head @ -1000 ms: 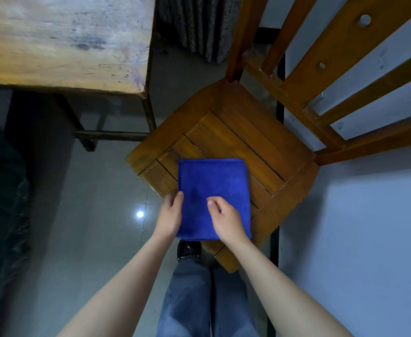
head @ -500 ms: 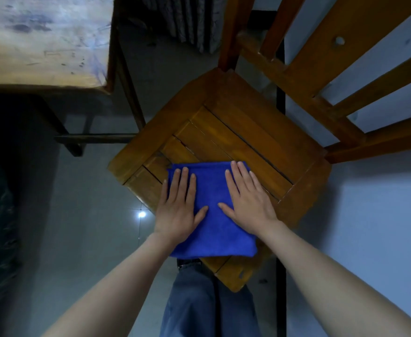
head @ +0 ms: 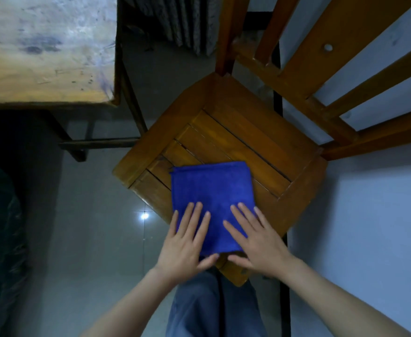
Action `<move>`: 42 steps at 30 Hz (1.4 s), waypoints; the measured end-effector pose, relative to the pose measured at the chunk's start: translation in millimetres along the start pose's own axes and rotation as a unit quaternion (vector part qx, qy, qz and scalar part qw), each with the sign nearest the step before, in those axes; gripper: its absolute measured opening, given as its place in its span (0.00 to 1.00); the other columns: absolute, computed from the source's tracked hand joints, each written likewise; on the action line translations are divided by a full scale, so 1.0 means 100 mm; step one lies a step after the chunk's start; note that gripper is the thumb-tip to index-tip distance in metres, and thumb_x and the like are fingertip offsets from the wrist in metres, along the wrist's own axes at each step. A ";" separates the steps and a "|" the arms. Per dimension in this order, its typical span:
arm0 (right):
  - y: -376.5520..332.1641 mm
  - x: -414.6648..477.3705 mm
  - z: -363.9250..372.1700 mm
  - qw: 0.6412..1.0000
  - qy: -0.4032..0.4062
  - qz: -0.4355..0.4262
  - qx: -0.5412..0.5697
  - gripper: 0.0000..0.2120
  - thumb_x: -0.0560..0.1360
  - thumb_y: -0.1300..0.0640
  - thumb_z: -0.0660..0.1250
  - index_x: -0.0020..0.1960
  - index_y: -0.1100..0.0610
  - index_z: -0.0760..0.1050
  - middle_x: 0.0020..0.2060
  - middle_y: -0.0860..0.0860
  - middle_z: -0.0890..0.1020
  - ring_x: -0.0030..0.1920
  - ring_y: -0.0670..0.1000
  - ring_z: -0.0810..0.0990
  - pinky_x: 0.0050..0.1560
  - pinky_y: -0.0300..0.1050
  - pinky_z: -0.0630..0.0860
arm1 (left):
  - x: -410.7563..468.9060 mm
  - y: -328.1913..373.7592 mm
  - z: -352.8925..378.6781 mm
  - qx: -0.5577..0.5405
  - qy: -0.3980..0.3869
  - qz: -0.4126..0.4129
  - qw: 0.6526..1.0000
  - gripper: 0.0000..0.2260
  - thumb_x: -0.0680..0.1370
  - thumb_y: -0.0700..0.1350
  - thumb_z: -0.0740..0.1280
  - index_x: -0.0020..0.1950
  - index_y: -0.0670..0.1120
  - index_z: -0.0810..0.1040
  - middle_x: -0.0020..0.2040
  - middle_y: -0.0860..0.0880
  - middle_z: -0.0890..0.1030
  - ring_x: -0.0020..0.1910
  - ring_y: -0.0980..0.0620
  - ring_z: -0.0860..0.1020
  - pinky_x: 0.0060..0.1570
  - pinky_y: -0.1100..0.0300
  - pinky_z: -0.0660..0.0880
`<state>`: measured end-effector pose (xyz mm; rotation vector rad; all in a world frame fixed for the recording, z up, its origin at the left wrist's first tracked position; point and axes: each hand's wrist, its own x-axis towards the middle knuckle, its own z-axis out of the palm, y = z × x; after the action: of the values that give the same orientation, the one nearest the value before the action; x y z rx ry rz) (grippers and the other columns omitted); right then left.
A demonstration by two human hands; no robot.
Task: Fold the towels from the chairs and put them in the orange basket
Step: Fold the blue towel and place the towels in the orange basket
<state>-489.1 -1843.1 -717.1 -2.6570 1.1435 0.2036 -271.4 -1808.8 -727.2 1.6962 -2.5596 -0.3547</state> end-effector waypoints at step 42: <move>0.37 -1.08 -4.16 0.906 0.331 0.098 -0.245 0.17 0.59 0.63 0.66 0.45 0.58 0.65 0.30 0.55 0.78 0.27 0.53 0.77 0.20 0.37 0.67 | 1.14 1.27 -4.21 -0.011 0.085 0.123 0.989 0.17 0.77 0.40 0.62 0.66 0.46 0.68 0.61 0.46 0.76 0.57 0.47 0.74 0.51 0.55 0.74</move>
<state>-576.4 -1907.0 -299.0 -3.1583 1.7574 -0.4891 -360.9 -1933.8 -300.1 1.3193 -2.5864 -0.2134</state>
